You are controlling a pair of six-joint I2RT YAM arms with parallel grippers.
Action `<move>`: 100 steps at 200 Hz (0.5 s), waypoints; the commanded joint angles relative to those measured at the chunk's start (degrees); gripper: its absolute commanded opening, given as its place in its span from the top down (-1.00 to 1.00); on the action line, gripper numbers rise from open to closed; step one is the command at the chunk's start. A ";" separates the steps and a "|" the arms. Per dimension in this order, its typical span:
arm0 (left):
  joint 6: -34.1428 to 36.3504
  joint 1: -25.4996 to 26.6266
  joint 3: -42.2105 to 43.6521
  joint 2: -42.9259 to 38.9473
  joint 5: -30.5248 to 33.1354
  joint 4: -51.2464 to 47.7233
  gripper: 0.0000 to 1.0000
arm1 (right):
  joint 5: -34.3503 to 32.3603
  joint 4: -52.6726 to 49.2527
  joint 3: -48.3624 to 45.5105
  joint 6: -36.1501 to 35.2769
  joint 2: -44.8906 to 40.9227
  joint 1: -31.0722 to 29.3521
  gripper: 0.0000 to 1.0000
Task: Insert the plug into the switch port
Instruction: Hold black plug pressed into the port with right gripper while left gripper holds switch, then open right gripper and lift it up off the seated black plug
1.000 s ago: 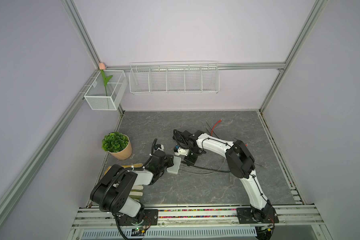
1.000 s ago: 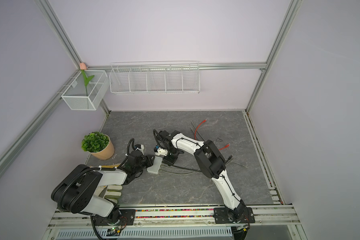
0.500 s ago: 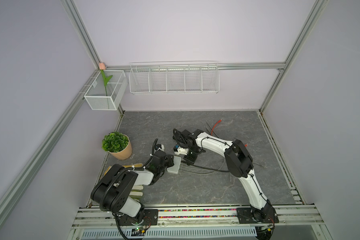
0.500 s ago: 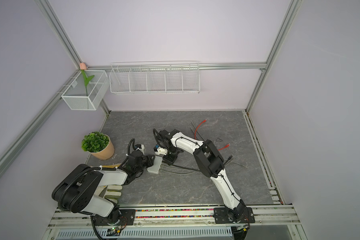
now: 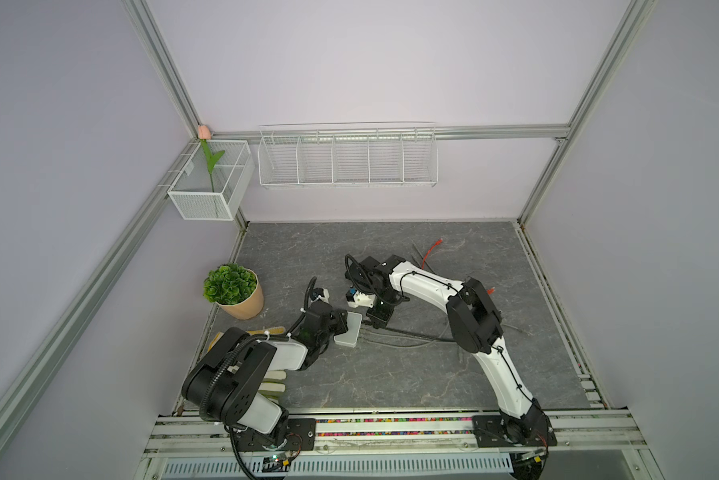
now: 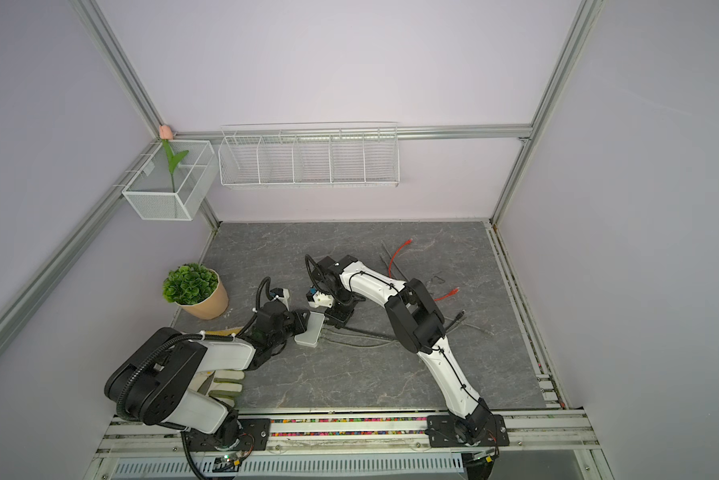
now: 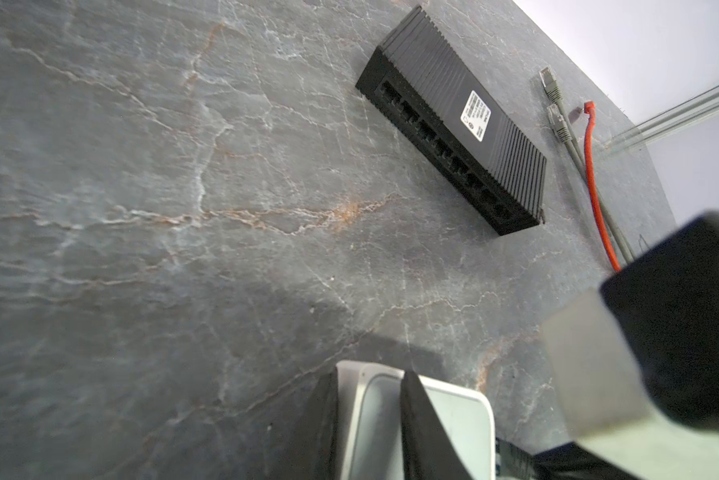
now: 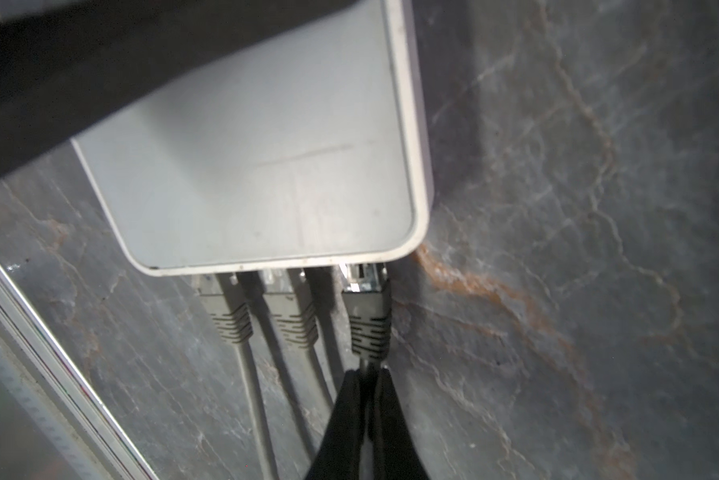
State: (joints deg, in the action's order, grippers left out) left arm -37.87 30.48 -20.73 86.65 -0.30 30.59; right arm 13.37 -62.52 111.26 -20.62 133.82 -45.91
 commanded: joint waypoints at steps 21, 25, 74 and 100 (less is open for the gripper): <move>1.29 1.78 1.05 -4.80 -14.50 -14.21 0.50 | 11.11 24.52 0.65 -1.81 -1.83 -1.90 0.80; 1.50 1.04 1.00 -5.45 -14.55 -14.76 0.50 | 10.93 24.83 -0.09 -1.80 -2.26 -1.84 0.79; 5.20 -1.73 -5.26 -8.78 -9.93 -25.17 0.39 | 9.71 25.98 -4.75 -1.61 -4.27 -1.47 0.61; 5.96 -4.71 -6.95 -8.97 -10.30 -26.33 0.34 | 8.31 26.14 -6.76 -1.57 -5.82 -1.22 0.39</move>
State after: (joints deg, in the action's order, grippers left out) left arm -33.78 27.18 -25.04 78.26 -4.27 8.56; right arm 17.91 -46.74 106.19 -21.52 132.31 -46.17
